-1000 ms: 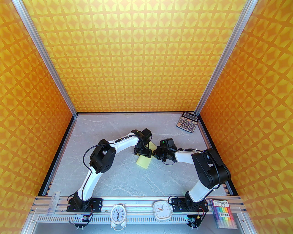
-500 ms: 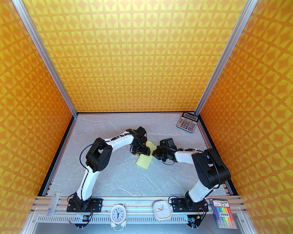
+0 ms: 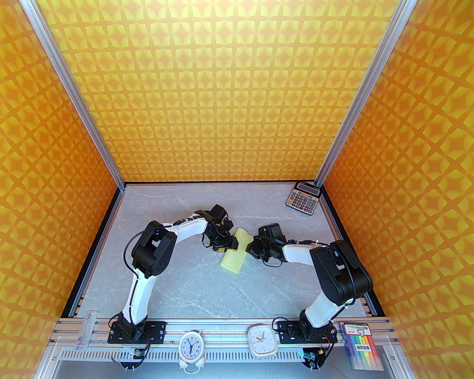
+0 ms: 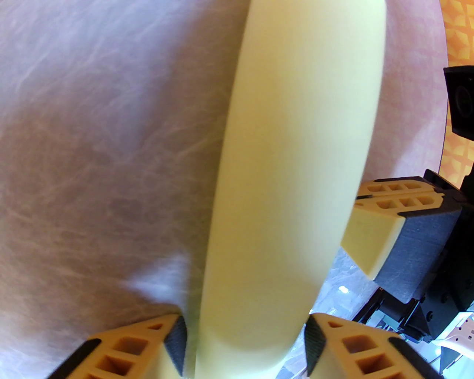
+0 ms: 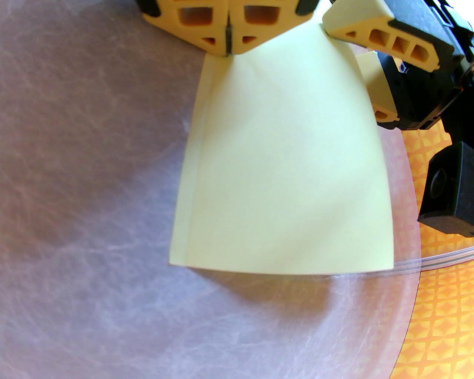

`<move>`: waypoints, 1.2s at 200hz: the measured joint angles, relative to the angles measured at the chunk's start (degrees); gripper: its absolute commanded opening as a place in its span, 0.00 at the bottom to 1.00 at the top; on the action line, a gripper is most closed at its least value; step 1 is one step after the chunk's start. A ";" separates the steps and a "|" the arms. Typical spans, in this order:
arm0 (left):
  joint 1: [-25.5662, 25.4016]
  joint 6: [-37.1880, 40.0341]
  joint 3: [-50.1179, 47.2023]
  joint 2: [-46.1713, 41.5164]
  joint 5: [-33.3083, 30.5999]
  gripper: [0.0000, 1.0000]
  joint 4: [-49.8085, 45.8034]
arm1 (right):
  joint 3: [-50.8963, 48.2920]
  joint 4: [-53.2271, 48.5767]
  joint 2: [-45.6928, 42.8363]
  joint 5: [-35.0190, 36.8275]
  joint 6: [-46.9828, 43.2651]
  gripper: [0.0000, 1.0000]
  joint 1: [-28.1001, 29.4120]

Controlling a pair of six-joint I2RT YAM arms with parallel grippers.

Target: Fold a paper plane with a square sheet of paper (fold left side to right side)

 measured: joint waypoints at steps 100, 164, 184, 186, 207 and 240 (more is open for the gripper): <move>-1.84 0.04 0.81 0.02 -4.72 0.58 -0.92 | 0.39 -4.02 -9.55 0.13 -0.66 0.11 0.00; -2.29 0.07 1.33 0.07 -5.88 0.58 -1.57 | 0.42 -2.05 -6.56 -1.03 0.50 0.05 1.29; -2.43 0.04 1.70 0.24 -6.27 0.58 -2.01 | 0.42 -0.96 -4.31 -1.31 1.29 0.04 2.47; -2.43 0.04 1.73 0.24 -6.27 0.58 -2.01 | 0.42 -0.94 -4.17 -1.31 1.31 0.04 2.56; -2.43 0.04 1.88 0.33 -6.29 0.58 -2.19 | 0.42 -0.46 -2.43 -1.36 1.55 0.03 3.02; -2.43 0.02 1.90 0.35 -6.40 0.57 -2.23 | 0.46 -0.42 -0.70 -1.20 1.51 0.03 2.99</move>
